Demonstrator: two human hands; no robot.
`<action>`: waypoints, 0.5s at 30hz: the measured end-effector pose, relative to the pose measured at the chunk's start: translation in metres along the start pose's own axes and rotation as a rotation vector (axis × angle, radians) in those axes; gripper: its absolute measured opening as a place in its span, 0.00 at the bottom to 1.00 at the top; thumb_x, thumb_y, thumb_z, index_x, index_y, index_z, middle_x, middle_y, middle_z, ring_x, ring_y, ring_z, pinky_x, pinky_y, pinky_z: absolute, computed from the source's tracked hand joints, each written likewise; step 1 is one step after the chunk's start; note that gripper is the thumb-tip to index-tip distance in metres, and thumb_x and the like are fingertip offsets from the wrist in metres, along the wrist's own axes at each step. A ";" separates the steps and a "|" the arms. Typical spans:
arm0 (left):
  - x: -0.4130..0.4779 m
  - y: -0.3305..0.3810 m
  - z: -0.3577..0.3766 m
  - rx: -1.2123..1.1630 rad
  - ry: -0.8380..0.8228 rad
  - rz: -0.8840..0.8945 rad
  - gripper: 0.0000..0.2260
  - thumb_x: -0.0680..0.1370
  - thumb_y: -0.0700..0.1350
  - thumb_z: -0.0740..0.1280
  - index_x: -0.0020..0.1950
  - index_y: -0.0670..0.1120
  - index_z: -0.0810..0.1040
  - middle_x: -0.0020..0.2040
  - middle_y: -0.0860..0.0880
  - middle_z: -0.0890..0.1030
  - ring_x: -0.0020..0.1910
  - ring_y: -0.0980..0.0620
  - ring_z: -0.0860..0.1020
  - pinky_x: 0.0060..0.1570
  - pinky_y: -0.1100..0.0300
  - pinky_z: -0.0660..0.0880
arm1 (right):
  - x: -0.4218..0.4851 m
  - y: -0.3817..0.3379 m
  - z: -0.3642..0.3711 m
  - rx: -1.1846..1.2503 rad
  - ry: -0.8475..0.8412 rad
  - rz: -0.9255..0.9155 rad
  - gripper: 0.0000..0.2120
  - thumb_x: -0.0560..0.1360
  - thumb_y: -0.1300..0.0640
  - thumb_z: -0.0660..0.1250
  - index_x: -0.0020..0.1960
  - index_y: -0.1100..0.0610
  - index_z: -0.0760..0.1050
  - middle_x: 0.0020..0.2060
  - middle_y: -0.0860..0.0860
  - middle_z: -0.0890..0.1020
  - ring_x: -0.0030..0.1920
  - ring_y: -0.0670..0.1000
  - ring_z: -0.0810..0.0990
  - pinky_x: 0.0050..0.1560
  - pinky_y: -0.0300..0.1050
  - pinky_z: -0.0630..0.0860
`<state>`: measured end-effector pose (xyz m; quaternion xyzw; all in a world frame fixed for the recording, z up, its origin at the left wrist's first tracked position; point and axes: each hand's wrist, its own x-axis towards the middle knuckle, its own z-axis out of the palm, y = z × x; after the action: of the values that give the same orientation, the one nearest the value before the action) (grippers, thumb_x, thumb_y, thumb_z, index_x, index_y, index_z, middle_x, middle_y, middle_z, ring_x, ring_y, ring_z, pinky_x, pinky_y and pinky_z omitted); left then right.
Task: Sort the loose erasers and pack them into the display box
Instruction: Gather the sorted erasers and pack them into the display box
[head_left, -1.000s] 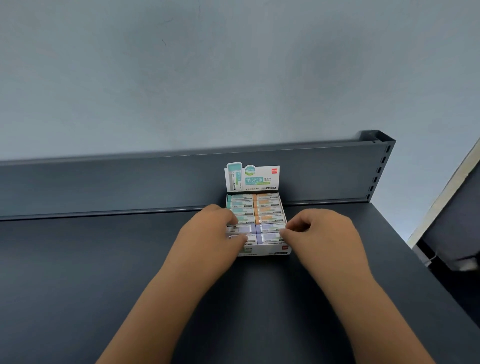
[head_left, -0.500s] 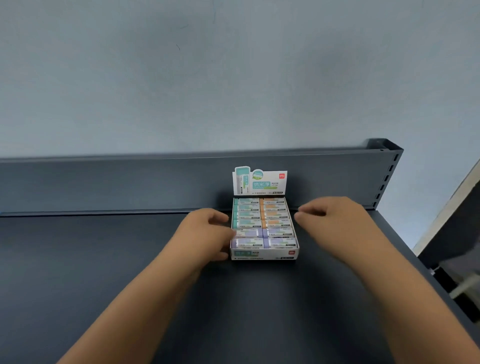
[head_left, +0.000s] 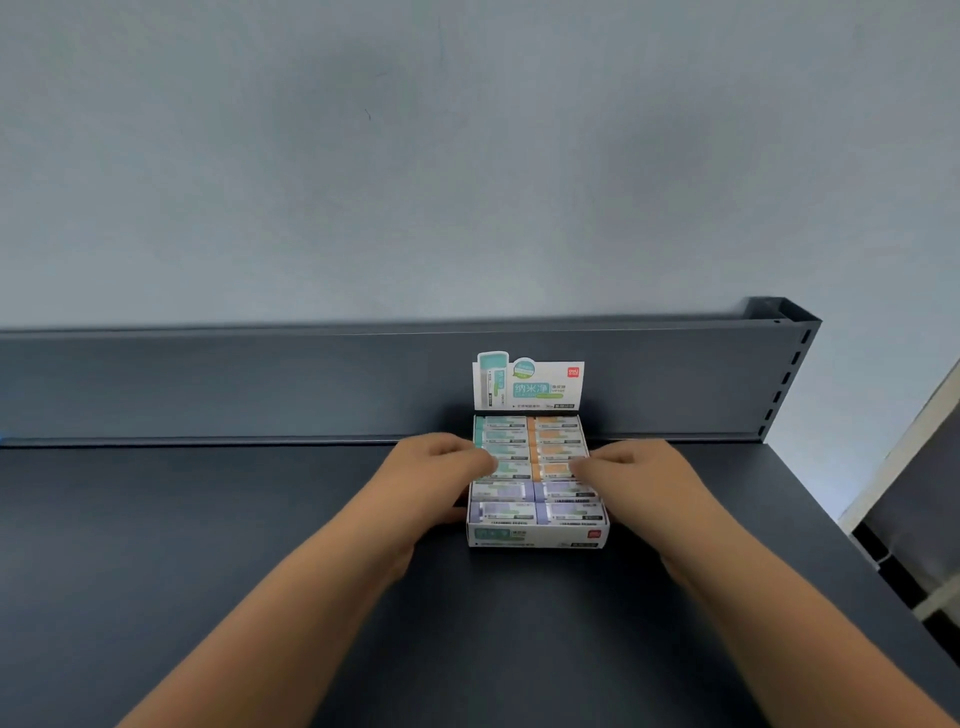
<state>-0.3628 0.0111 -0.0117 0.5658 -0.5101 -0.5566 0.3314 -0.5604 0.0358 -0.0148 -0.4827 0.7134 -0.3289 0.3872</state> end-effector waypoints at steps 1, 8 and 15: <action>0.001 0.000 -0.001 0.007 -0.013 -0.002 0.07 0.79 0.42 0.68 0.55 0.47 0.83 0.48 0.52 0.88 0.48 0.53 0.86 0.56 0.51 0.82 | 0.001 0.000 -0.002 0.011 -0.017 -0.001 0.12 0.77 0.52 0.68 0.46 0.58 0.85 0.37 0.46 0.88 0.44 0.53 0.87 0.56 0.58 0.82; -0.006 -0.005 -0.005 0.337 0.003 0.238 0.08 0.77 0.50 0.72 0.56 0.56 0.83 0.49 0.61 0.86 0.46 0.63 0.84 0.51 0.59 0.82 | -0.003 -0.003 -0.027 -0.048 -0.300 -0.152 0.15 0.72 0.52 0.76 0.58 0.42 0.82 0.49 0.39 0.87 0.51 0.44 0.85 0.60 0.50 0.80; -0.012 -0.015 -0.006 0.744 0.019 0.515 0.25 0.69 0.59 0.78 0.64 0.66 0.76 0.45 0.75 0.74 0.52 0.76 0.71 0.45 0.81 0.67 | -0.004 -0.006 -0.020 -0.550 -0.180 -0.338 0.32 0.62 0.41 0.80 0.64 0.39 0.75 0.55 0.39 0.77 0.50 0.40 0.79 0.46 0.32 0.74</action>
<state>-0.3518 0.0250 -0.0217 0.5064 -0.7965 -0.2294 0.2377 -0.5748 0.0396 0.0006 -0.7079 0.6480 -0.1395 0.2437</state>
